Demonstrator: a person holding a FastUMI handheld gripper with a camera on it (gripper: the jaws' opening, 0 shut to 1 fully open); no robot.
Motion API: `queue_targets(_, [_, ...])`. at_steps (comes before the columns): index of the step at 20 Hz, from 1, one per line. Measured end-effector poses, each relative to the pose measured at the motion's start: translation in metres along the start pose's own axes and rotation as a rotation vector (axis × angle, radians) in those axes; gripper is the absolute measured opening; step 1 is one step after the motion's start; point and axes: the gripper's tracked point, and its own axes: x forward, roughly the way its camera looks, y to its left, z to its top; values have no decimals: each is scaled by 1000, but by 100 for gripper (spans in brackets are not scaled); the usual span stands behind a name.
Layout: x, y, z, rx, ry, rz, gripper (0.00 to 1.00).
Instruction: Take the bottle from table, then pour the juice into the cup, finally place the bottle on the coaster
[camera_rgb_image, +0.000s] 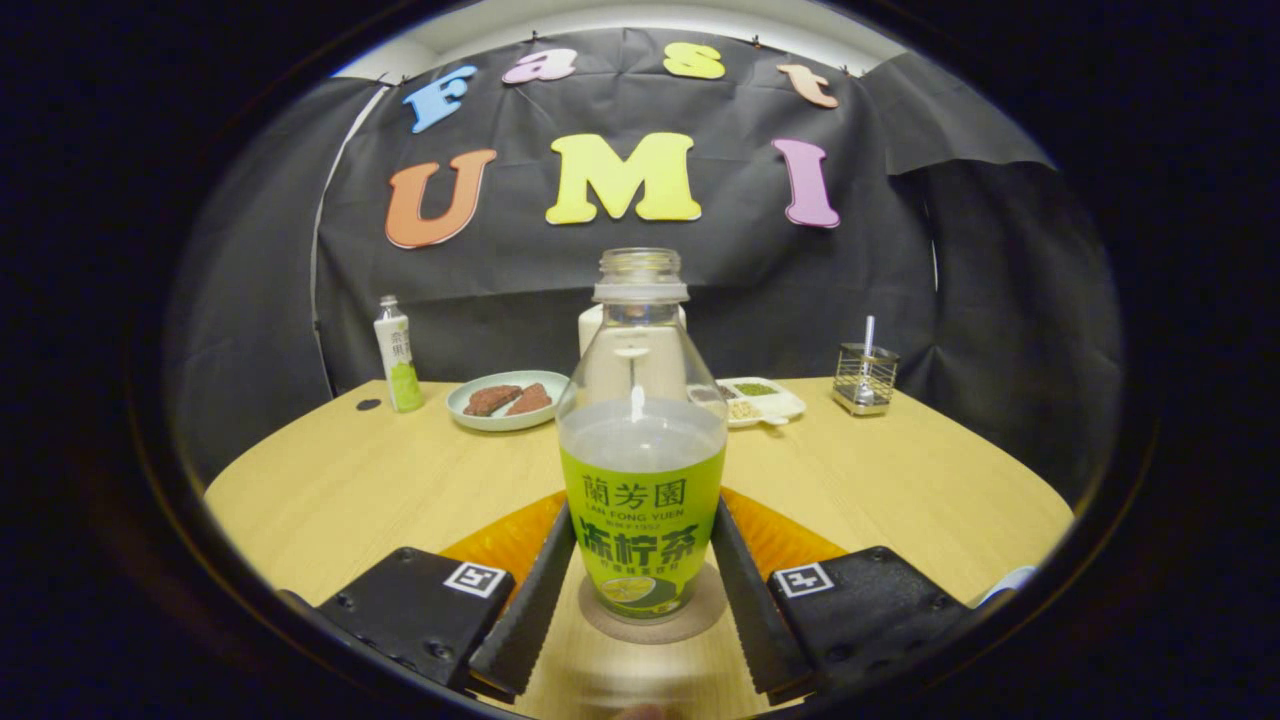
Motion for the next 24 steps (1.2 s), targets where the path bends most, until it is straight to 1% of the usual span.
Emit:
queue_targets(2, [1, 0, 2, 0, -6, 1, 83])
queue_targets(3, [0, -1, 4, 1, -12, 4, 85])
queue_targets(4, [-2, -1, 6, -4, -15, 2, 89])
queue_targets(6, [-4, -1, 10, -23, -19, -1, 100])
queue_targets(11, [-17, -2, 13, -23, -11, -1, 100])
queue_targets(15, [-39, -3, 24, -23, -31, -10, 100])
queue_targets(18, [-64, 0, 33, -14, -62, -7, 100])
queue_targets(21, [-102, 3, 46, -16, -101, -10, 100])
queue_targets(24, [-140, 6, 64, 13, -161, 1, 100])
